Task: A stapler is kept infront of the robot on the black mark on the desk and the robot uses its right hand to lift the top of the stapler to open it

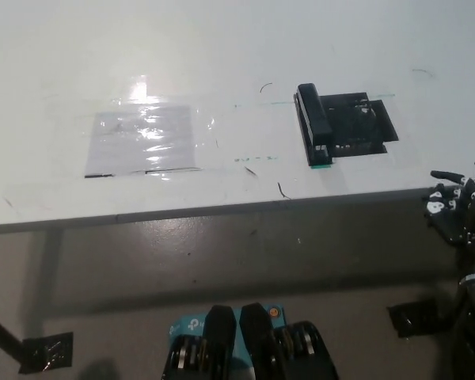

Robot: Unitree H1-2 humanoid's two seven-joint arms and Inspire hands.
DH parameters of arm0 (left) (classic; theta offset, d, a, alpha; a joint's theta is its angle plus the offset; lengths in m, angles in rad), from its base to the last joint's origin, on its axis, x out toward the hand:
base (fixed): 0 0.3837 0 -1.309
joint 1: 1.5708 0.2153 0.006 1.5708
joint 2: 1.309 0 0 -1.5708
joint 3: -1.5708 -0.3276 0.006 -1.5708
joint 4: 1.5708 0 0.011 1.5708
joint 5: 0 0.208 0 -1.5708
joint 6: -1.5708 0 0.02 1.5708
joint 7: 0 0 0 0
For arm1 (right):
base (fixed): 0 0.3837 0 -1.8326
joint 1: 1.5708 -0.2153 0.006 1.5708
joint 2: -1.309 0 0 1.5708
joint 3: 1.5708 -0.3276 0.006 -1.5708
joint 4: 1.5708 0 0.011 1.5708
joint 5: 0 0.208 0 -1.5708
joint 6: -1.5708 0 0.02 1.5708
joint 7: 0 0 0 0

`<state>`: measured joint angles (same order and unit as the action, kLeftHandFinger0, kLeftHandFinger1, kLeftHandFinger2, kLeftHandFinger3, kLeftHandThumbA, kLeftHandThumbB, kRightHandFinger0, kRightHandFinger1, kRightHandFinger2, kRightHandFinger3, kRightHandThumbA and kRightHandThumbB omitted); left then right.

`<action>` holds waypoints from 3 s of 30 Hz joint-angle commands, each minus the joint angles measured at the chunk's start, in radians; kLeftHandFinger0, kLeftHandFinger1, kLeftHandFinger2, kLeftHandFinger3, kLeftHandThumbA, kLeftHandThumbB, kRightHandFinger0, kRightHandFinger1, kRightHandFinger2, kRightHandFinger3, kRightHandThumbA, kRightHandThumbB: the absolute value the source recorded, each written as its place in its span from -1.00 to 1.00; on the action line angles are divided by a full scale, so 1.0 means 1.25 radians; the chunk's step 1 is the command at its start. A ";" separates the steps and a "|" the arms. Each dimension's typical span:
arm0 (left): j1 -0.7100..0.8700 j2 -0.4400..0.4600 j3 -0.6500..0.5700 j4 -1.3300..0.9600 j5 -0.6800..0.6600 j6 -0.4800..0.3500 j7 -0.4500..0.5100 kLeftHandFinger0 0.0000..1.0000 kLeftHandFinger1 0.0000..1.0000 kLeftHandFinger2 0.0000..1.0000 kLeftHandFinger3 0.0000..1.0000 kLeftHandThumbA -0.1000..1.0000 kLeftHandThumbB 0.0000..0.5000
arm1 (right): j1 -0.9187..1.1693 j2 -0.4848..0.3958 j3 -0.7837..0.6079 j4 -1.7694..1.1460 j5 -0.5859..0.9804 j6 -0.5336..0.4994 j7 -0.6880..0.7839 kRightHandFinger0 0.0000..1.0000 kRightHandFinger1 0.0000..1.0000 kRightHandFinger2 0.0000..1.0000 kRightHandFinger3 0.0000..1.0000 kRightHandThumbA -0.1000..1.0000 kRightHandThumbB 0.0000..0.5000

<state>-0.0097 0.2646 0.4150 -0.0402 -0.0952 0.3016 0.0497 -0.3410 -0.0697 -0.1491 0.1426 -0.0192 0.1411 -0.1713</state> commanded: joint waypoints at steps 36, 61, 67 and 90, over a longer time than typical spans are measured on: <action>-0.004 0.003 -0.006 -0.019 -0.007 -0.007 0.010 -0.55 -0.49 -0.02 0.51 -0.48 -1.00 | -0.218 0.275 -0.139 0.037 0.553 0.263 -0.251 0.42 0.47 0.80 1.00 -0.39 -1.00; -0.001 0.000 -0.007 -0.030 -0.012 0.004 0.007 -0.53 -0.50 -0.05 0.45 -0.48 -1.00 | -0.326 0.252 -0.143 0.141 0.546 0.263 -0.280 0.18 0.35 0.59 0.92 -0.20 -1.00; 0.007 -0.003 -0.007 -0.024 -0.013 -0.009 0.006 -0.55 -0.55 -0.11 0.42 -0.50 -1.00 | -0.382 0.230 -0.158 0.202 0.531 0.234 -0.265 0.13 0.27 0.51 0.81 -0.16 -1.00; 0.024 -0.008 -0.012 -0.014 -0.011 -0.019 0.005 -0.56 -0.55 -0.13 0.43 -0.44 -1.00 | -0.709 0.171 -0.148 0.471 0.462 0.100 -0.208 -0.15 -0.02 0.13 0.49 -0.58 -1.00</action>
<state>0.0179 0.2404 0.3971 -0.0399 -0.1046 0.3029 0.0508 -1.0158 0.1667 -0.3536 0.7059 0.5945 0.4160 -0.5260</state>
